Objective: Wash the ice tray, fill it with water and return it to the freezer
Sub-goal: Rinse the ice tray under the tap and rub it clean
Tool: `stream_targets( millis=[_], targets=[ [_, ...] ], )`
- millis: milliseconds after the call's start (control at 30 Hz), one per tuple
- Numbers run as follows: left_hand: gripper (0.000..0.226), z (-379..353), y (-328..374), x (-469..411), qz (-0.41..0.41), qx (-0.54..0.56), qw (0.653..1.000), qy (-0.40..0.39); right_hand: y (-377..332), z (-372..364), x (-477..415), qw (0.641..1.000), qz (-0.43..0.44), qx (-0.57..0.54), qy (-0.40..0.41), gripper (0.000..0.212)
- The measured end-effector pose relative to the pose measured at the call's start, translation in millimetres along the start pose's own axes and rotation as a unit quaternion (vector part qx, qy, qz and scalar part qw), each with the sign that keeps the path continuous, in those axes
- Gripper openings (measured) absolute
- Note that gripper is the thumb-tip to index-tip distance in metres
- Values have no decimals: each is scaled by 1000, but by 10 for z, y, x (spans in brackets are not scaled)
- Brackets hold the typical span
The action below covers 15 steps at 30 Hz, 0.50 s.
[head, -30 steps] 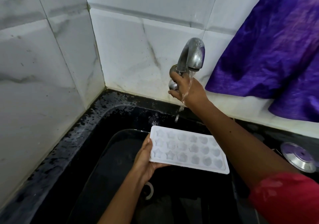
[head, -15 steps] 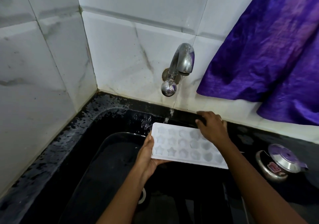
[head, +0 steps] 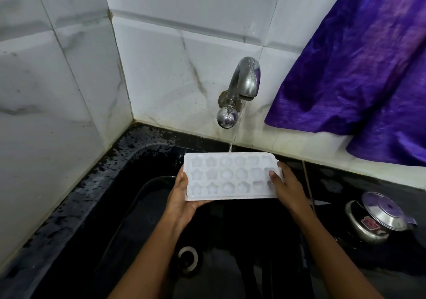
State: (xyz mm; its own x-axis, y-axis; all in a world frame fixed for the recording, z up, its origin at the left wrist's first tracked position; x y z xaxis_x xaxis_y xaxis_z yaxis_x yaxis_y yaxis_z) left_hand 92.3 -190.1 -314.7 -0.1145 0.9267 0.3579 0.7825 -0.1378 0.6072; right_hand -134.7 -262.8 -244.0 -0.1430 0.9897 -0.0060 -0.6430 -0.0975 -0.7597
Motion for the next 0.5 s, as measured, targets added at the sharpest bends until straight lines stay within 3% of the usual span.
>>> stream_targets(
  millis=[67,167,300,367,433,500],
  targets=[
    [61,101,75,14,-12,0,1000,7,-56,-72,11,1000,8,-9,3,49],
    [58,280,211,44,-29,-2,1000,6,-142,-214,32,1000,13,-25,-12,47],
    [99,507,433,130,-42,-35,998,6,-262,-444,77,997,17,-51,-49,44],
    [81,636,524,174,-54,-31,998,7,-313,-555,93,996,22,-59,-63,43],
    [24,778,614,222,-54,0,998,21,-363,-648,104,995,29,-70,-70,42],
    [31,981,669,233,-52,18,998,40,-414,-725,118,993,34,-79,-78,42]
  ],
)
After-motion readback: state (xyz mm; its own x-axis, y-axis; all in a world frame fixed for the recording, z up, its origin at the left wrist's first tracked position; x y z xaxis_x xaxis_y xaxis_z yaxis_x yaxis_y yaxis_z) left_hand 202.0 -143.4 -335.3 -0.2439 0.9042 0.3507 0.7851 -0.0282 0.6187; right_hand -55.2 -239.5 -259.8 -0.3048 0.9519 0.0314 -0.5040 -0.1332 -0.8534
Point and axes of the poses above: each hand's wrist, its own x-axis away from the middle knuckle, its own z-axis out of the back of the hand, y = z × x, the point moved 7 cm from there along -x, towards the middle knuckle, and after that the axes turned 7 degrees about z, right-handed, at the moved point
